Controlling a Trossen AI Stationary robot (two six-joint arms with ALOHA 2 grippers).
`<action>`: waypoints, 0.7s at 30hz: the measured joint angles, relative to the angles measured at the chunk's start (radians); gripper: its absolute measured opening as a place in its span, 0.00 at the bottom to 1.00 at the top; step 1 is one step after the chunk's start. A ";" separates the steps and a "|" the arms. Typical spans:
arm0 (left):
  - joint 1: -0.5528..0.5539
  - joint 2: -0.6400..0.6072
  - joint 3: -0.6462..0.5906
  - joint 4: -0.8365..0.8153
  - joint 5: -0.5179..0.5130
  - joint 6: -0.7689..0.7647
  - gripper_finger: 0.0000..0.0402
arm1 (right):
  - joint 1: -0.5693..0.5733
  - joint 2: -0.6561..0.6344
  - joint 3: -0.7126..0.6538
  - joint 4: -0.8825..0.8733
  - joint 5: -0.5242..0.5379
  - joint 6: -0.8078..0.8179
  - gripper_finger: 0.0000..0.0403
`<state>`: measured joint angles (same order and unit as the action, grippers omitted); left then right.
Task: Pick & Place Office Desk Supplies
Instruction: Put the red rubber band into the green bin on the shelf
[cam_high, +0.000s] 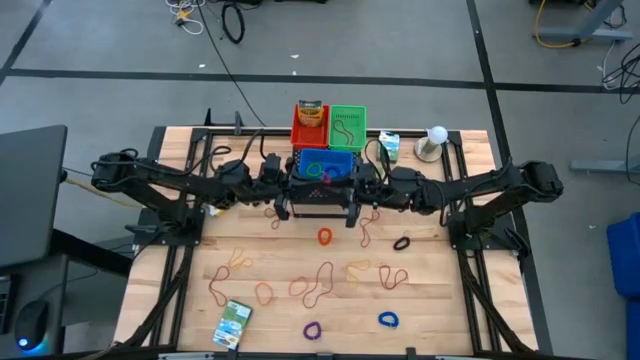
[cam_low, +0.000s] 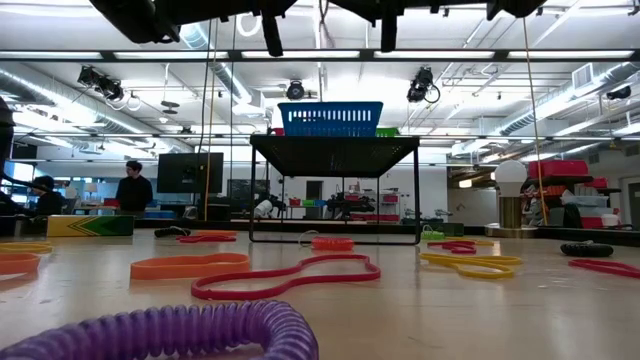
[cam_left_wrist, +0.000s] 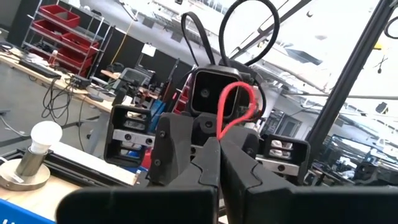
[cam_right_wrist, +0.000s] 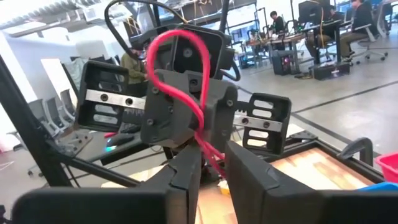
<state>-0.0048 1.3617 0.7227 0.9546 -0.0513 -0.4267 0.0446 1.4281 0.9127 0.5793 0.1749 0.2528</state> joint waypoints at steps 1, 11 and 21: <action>0.000 0.000 0.000 0.000 0.000 0.000 0.01 | -0.003 0.000 0.000 -0.001 0.000 0.000 0.17; 0.000 0.000 0.000 0.000 -0.021 0.000 0.01 | -0.004 0.000 0.000 -0.002 0.000 0.001 0.04; 0.000 0.000 0.000 -0.013 -0.069 0.004 0.11 | -0.004 0.000 0.000 0.001 0.000 0.001 0.01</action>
<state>-0.0048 1.3616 0.7227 0.9418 -0.1206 -0.4228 0.0406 1.4281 0.9123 0.5800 0.1749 0.2535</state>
